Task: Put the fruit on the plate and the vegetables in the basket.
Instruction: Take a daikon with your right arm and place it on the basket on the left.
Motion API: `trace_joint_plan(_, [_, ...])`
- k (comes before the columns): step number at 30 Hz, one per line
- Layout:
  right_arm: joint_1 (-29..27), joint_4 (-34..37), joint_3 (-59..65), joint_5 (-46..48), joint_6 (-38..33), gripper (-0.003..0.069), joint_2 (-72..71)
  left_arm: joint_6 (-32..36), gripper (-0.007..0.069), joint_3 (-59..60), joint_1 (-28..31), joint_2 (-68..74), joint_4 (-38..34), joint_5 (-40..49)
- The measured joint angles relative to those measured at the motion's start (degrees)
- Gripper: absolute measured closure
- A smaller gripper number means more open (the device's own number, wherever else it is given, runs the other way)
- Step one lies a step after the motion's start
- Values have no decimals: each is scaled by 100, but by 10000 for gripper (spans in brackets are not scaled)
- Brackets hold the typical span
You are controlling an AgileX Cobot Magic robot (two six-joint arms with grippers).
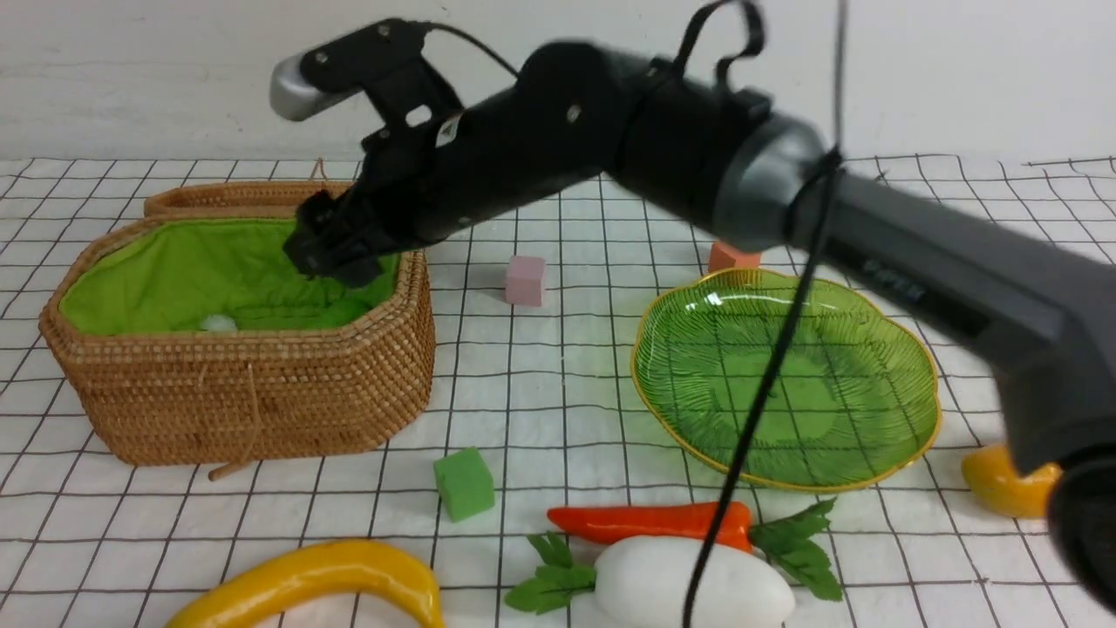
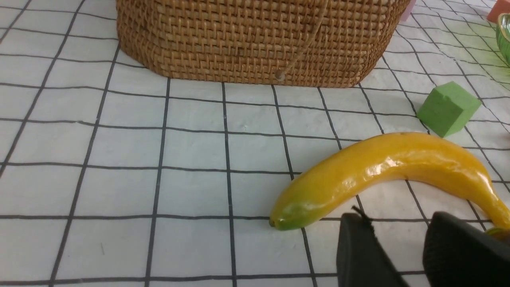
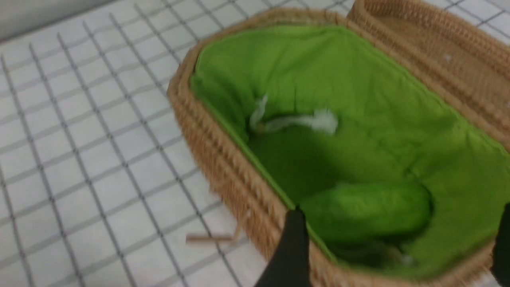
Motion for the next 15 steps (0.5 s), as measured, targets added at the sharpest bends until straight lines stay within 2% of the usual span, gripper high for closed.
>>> trace_joint_plan(1, [-137, -232, -71, 825, -121, 60, -338, 0, 386, 0, 0, 0, 0, 0])
trace_joint_plan(3, [-378, -484, -125, 1902, -207, 88, -847, 0, 386, 0, 0, 0, 0, 0])
trace_joint_plan(5, [-569, -602, 9, 2447, -242, 104, -1353, 0, 386, 0, 0, 0, 0, 0])
trace_joint_plan(9, [-769, -772, 1133, 2636, -570, 111, -2312, 0, 386, 0, 0, 0, 0, 0])
trace_joint_plan(10, [-769, -805, 1909, 2569, -827, 111, -2628, 0, 386, 0, 0, 0, 0, 0])
trace_joint_plan(15, [-764, -945, 3931, 1767, -1248, 106, -3160, 0, 386, 0, 0, 0, 0, 0])
